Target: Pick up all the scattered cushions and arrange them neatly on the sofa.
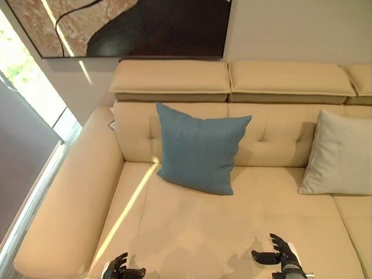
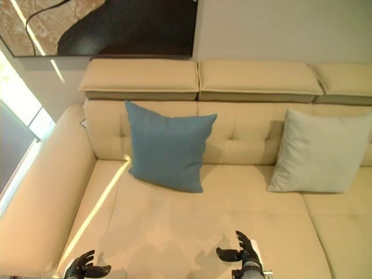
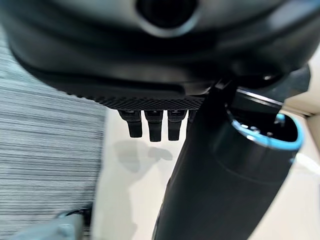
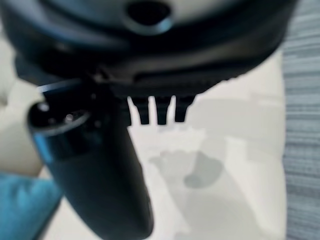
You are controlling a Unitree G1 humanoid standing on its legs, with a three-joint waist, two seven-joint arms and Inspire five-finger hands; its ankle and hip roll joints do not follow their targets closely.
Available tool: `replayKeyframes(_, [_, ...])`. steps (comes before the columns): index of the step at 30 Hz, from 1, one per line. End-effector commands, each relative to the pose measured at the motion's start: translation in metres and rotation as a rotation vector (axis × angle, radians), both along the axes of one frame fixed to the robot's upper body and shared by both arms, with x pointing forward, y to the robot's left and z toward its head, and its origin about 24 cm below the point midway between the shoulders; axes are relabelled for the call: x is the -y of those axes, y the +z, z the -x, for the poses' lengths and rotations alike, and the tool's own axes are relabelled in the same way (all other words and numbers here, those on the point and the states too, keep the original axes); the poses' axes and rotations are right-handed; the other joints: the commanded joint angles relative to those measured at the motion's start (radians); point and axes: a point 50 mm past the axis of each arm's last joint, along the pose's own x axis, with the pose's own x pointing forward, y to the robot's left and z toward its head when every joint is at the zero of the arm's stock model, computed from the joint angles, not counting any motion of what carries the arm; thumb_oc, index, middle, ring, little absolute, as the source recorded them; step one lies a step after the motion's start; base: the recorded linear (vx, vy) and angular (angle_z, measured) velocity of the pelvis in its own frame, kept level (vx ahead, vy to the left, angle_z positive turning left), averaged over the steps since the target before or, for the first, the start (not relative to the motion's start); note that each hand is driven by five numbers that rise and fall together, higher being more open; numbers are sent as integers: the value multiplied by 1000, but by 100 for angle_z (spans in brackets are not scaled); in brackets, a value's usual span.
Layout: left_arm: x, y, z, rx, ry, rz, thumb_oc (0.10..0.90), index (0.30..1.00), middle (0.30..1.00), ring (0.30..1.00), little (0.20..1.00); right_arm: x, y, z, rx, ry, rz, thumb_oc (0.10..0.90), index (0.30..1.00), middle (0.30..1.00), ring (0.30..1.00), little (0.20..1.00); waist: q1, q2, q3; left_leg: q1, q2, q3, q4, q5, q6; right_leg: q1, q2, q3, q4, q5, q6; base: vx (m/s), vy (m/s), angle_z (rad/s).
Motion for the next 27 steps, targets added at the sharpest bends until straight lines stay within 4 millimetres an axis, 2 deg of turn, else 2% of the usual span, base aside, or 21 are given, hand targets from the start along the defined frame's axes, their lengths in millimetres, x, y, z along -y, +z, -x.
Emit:
replayKeyframes(1, [-7,3,-9,21,1,-38,800,900,900,900,900,15,8,-7,47,-51,50,800,900,900,900,900,1,-87,1,12,-6,2,259,-210,1,-66,-58,39,-5,16,71,-124,76,11])
replayKeyframes(3, [-4,0,-4,-3,9,-27,800,900,900,900,900,16,6,-5,32,-48,51,800,900,900,900,900,-5,-89,-6,48,-9,-17,306,-231,1,-66,-58,41,-5,26,71,-69,94,-11])
replayKeyframes(4, [-1,1,-8,14,0,-24,800,900,900,900,900,16,5,-3,19,-52,50,800,900,900,900,900,-10,-87,-9,64,-9,-28,321,-235,1,-68,-56,43,-5,31,72,-90,175,-6])
replayKeyframes(6, [7,1,-14,37,-26,-13,800,900,900,900,900,17,2,2,-7,-64,48,800,900,900,900,900,-24,-76,-15,107,-9,-39,277,-253,0,-77,-52,43,-5,46,80,-87,189,10])
replayKeyframes(7, [13,3,-21,62,-58,-1,800,900,900,900,900,18,-2,6,-40,-81,44,800,900,900,900,900,-34,-69,-22,153,-24,-40,179,-281,4,-99,-55,42,-2,67,92,-101,195,17])
replayKeyframes(8, [14,5,-27,80,-72,-2,800,900,900,900,900,17,-3,6,-51,-79,44,800,900,900,900,900,-38,-70,-23,168,-34,-40,137,-290,8,-114,-60,45,2,80,100,-102,196,15])
replayKeyframes(10, [15,6,-30,91,-84,-7,800,900,900,900,900,16,-6,8,-69,-81,44,800,900,900,900,900,-41,-69,-21,179,-41,-41,105,-288,14,-128,-66,47,6,93,107,-133,193,9])
replayKeyframes(11, [15,9,-39,116,-105,-22,800,900,900,900,900,10,-9,9,-94,-67,41,800,900,900,900,900,-41,-76,-10,176,-58,-43,73,-279,28,-155,-82,52,8,120,123,-175,231,6])
replayKeyframes(13, [13,11,-41,120,-106,-39,800,900,900,900,900,7,-11,8,-108,-55,45,800,900,900,900,900,-37,-83,-3,172,-70,-48,62,-274,35,-171,-90,56,8,135,132,-207,209,-1])
replayKeyframes(14, [10,10,-40,104,-103,-61,800,900,900,900,900,1,-13,6,-130,-22,47,800,900,900,900,900,-28,-93,12,163,-86,-50,41,-264,48,-192,-100,63,9,149,148,-213,195,-4])
replayKeyframes(17, [6,7,-33,68,-99,-82,800,900,900,900,900,-6,-15,3,-147,22,53,800,900,900,900,900,-20,-97,29,159,-91,-43,24,-249,58,-217,-118,69,28,171,168,-236,132,-16])
replayKeyframes(18, [0,7,-32,41,-103,-109,800,900,900,900,900,-11,-15,-4,-139,40,53,800,900,900,900,900,-15,-95,54,136,-82,-38,23,-230,69,-241,-114,109,96,136,169,-307,96,-23])
replayKeyframes(19, [0,7,-32,41,-103,-109,800,900,900,900,900,-11,-15,-4,-139,40,52,800,900,900,900,900,-17,-97,52,133,-84,-38,22,-227,69,-244,-116,109,96,137,170,-324,98,-27])
replayKeyframes(20, [-2,7,-32,35,-107,-119,800,900,900,900,900,-12,-15,-3,-140,43,49,800,900,900,900,900,-11,-95,58,116,-84,-37,24,-217,76,-239,-116,120,142,110,160,-256,106,-29])
replayKeyframes(21, [-3,6,-28,22,-100,-121,800,900,900,900,900,-11,-16,0,-139,27,46,800,900,900,900,900,6,-85,57,102,-81,-33,12,-197,88,-205,-104,126,239,48,135,-254,106,-22])
replayKeyframes(23, [-3,6,-28,22,-100,-122,800,900,900,900,900,-11,-16,0,-139,27,46,800,900,900,900,900,5,-86,55,98,-82,-33,12,-195,88,-208,-105,126,238,49,135,-127,53,-14])
replayKeyframes(24, [-3,5,-25,13,-92,-117,800,900,900,900,900,-10,-18,6,-152,3,35,800,900,900,900,900,19,-76,40,89,-80,-33,-8,-175,93,-171,-84,129,304,-5,124,-182,25,-1])
replayKeyframes(25, [-3,4,-22,7,-72,-108,800,900,900,900,900,-12,-20,8,-164,-9,24,800,900,900,900,900,42,-81,25,78,-86,-16,-27,-160,88,-111,-81,106,278,-28,122,-181,25,7])
replayKeyframes(27, [-3,3,-19,2,-61,-104,800,900,900,900,900,-12,-20,8,-166,-9,26,800,900,900,900,900,52,-84,19,77,-87,-8,-42,-146,82,-90,-78,92,239,-32,119,-85,-39,3])
